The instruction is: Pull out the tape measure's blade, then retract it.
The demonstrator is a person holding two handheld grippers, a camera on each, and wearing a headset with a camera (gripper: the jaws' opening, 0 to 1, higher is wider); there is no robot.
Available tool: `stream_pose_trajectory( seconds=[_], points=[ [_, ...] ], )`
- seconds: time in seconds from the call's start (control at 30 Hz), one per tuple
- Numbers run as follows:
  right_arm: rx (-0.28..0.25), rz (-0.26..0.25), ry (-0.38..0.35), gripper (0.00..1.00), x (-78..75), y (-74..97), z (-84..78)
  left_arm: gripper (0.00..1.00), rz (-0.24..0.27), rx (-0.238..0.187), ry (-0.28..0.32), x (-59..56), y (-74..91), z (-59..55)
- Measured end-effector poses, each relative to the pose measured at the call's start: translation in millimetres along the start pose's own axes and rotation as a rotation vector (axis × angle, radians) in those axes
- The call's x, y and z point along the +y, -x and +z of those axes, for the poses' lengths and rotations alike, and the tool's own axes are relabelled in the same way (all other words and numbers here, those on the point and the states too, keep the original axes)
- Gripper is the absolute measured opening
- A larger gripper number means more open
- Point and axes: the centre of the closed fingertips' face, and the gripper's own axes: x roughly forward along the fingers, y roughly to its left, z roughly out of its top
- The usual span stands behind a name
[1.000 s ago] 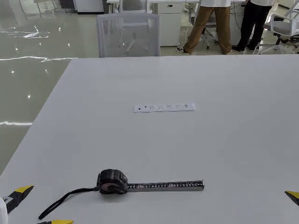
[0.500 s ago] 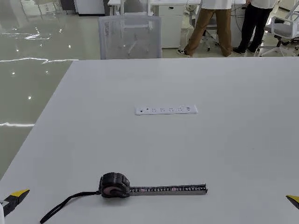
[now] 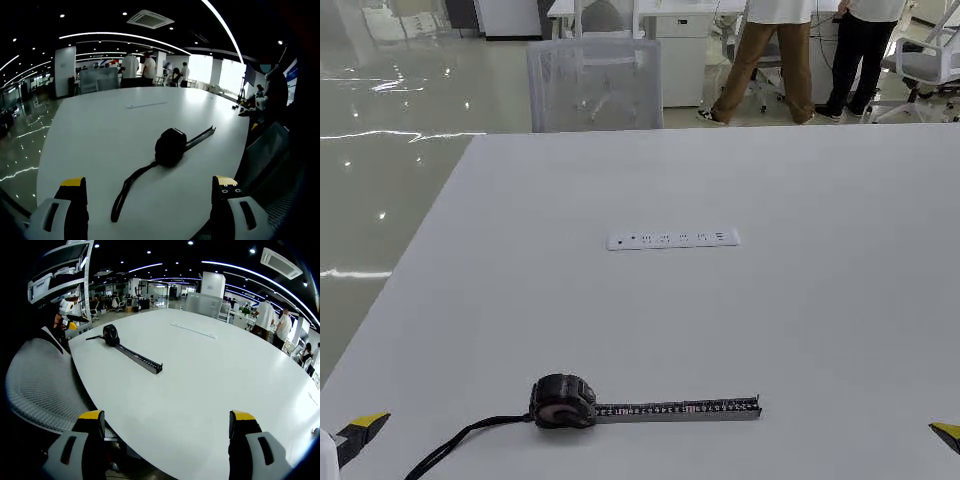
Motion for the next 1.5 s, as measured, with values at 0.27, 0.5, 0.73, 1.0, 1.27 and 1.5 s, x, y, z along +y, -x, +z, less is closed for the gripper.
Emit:
stream_pose_trajectory(
  seconds=[0.27,0.5,0.73,1.0,1.27,1.5],
  points=[
    [-0.001,-0.01,-0.01,1.0,-0.7,0.8,-3.3,1.0,0.007,-0.002,0.015,-3.2,2.8,-1.2],
    [-0.002,-0.008,-0.012,1.0,2.3,-1.1,-3.3,1.0,0.021,-0.005,0.025,0.0,0.9,0.8],
    [-0.001,-0.005,-0.011,1.0,1.7,-1.0,-1.9,1.0,0.022,0.016,0.02,-4.2,-5.8,1.3],
    [-0.016,0.011,0.016,1.0,-3.3,-6.8,19.7,1.0,0.009,0.026,-0.007,-19.2,-23.7,13.7],
    [-0.006,0.061,0.077,1.0,-3.4,-22.6,40.4,1.0,-0.001,0.005,0.044,-32.3,-43.0,34.5],
    [0.02,0.11,0.132,1.0,-1.4,-38.8,49.7,1.0,0.114,-0.058,0.033,-24.5,-62.5,54.9]
  ],
)
